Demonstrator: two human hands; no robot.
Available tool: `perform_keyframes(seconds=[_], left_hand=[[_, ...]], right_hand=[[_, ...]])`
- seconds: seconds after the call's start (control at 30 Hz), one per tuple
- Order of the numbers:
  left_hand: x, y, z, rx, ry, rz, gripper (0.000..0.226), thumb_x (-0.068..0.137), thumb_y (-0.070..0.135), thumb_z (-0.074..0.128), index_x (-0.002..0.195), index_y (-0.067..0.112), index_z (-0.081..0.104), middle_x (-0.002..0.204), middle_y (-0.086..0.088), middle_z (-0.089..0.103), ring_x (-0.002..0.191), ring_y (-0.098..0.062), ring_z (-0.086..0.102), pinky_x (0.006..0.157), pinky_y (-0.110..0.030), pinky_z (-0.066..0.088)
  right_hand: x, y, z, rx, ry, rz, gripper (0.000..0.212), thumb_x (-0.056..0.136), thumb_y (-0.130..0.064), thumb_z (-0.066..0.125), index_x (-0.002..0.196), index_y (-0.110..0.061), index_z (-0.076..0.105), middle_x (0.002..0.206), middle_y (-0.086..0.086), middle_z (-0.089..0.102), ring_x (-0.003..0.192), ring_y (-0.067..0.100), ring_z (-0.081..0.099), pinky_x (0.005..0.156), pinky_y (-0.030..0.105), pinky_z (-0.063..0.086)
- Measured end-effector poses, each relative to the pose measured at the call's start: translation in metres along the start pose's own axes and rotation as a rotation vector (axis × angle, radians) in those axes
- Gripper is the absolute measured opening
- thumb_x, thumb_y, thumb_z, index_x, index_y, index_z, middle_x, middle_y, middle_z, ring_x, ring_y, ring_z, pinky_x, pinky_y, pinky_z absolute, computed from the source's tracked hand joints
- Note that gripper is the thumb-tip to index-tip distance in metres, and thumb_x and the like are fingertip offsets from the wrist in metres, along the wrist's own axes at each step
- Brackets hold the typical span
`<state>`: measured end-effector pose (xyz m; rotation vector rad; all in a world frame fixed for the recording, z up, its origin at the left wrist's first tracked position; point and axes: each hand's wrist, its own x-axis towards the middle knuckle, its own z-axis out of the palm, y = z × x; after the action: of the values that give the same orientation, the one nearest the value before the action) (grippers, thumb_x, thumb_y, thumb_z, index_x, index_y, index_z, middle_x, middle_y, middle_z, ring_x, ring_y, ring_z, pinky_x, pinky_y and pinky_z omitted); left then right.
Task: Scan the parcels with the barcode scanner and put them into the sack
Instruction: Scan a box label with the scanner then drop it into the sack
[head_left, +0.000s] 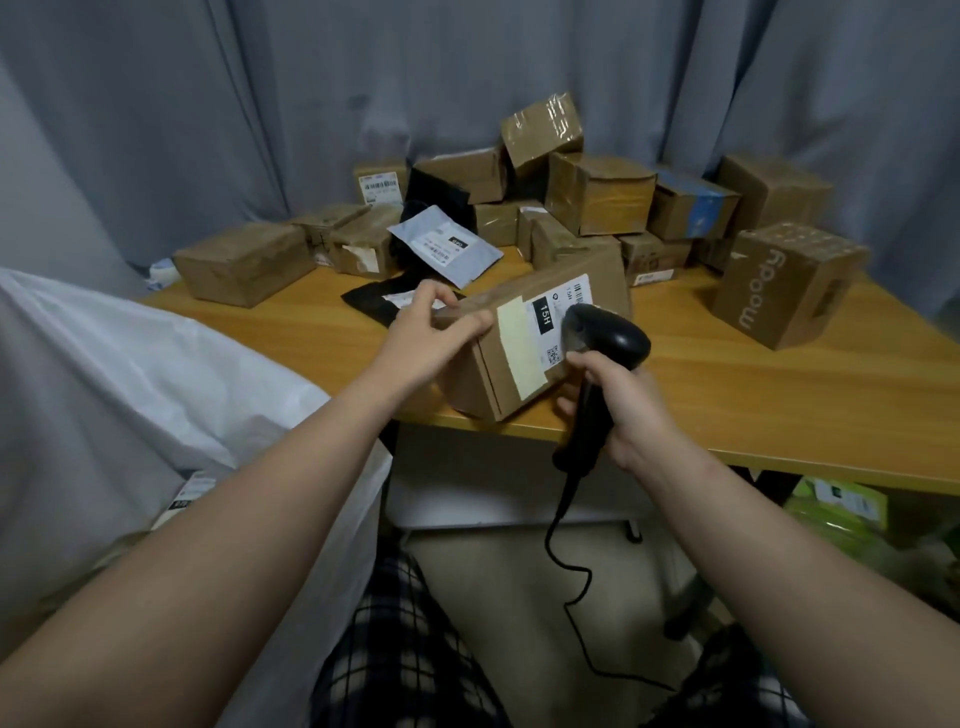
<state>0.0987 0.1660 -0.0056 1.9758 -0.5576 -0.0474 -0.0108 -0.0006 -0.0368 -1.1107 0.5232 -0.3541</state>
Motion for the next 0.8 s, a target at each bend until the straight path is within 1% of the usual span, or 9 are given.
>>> perform_keyframes(seconds=[0.07,0.13,0.17,0.23,0.33,0.47,0.63,0.73,0.8], left_hand=[[0.012,0.021,-0.001,0.271,-0.037,0.036,0.041,0.083,0.054,0.062,0.096,0.019,0.046,0.097,0.001,0.058,0.083,-0.013,0.054,0.066,-0.030,0.042],[0.025,0.041,0.003,0.538,-0.157,0.032,0.052,0.079,0.060,0.063,0.104,0.016,0.047,0.094,-0.002,0.055,0.081,-0.018,0.051,0.061,-0.031,0.037],[0.030,0.050,0.006,0.640,-0.224,0.016,0.062,0.079,0.061,0.063,0.116,0.014,0.045,0.100,-0.005,0.055,0.086,-0.019,0.051,0.061,-0.031,0.037],[0.038,0.062,0.015,0.772,-0.321,-0.022,0.084,0.078,0.062,0.065,0.138,0.014,0.030,0.124,-0.010,0.053,0.105,-0.026,0.053,0.072,-0.033,0.042],[0.046,0.065,0.025,0.863,-0.391,-0.021,0.090,0.079,0.057,0.066,0.149,0.022,0.020,0.143,-0.010,0.044,0.123,-0.030,0.048,0.089,-0.036,0.043],[0.042,0.048,0.022,0.737,-0.285,0.072,0.086,0.082,0.061,0.060,0.151,0.039,0.012,0.143,-0.012,0.040,0.125,-0.033,0.044,0.093,-0.037,0.041],[0.021,0.022,0.022,0.558,-0.071,0.208,0.079,0.090,0.059,0.049,0.145,0.054,-0.008,0.135,-0.015,0.035,0.117,-0.032,0.045,0.097,-0.044,0.043],[0.016,0.009,0.020,0.399,-0.029,0.184,0.075,0.092,0.056,0.049,0.143,0.059,-0.005,0.141,-0.014,0.029,0.116,-0.029,0.047,0.099,-0.045,0.045],[0.011,0.001,0.019,0.250,-0.004,0.173,0.073,0.093,0.051,0.052,0.141,0.060,-0.002,0.142,-0.011,0.025,0.115,-0.024,0.044,0.100,-0.037,0.042]], right_hand=[[-0.002,0.007,0.002,0.020,0.002,0.009,0.032,0.086,-0.013,0.069,0.116,-0.010,0.060,0.101,0.005,0.070,0.102,0.021,0.067,0.095,0.039,0.053],[-0.003,0.013,0.004,0.048,0.013,0.012,0.034,0.085,-0.012,0.069,0.118,-0.008,0.060,0.100,0.005,0.070,0.102,0.021,0.067,0.095,0.038,0.053],[-0.003,0.015,0.006,0.063,0.017,0.012,0.033,0.086,-0.011,0.069,0.117,-0.008,0.061,0.098,0.005,0.070,0.101,0.022,0.067,0.095,0.038,0.053],[-0.002,0.019,0.007,0.087,0.030,0.014,0.031,0.085,-0.011,0.069,0.115,-0.008,0.061,0.098,0.007,0.071,0.101,0.023,0.067,0.095,0.037,0.053],[-0.003,0.020,0.004,0.063,0.044,0.002,0.029,0.086,-0.011,0.069,0.113,-0.008,0.061,0.098,0.008,0.070,0.096,0.021,0.068,0.087,0.032,0.055],[-0.008,0.011,-0.006,-0.052,0.034,-0.114,0.019,0.087,-0.015,0.069,0.103,-0.009,0.064,0.075,0.003,0.062,0.068,0.013,0.061,0.062,0.025,0.051],[-0.018,-0.012,-0.011,-0.277,-0.006,-0.391,0.005,0.087,-0.019,0.071,0.087,-0.018,0.066,0.057,-0.003,0.061,0.055,0.016,0.058,0.055,0.025,0.051],[-0.025,-0.019,-0.005,-0.307,-0.003,-0.512,0.008,0.087,-0.017,0.070,0.080,-0.017,0.065,0.050,-0.004,0.059,0.047,0.016,0.056,0.049,0.027,0.049],[-0.029,-0.021,-0.001,-0.305,0.007,-0.581,0.013,0.087,-0.015,0.070,0.075,-0.015,0.064,0.048,-0.004,0.057,0.044,0.015,0.055,0.047,0.026,0.047]])
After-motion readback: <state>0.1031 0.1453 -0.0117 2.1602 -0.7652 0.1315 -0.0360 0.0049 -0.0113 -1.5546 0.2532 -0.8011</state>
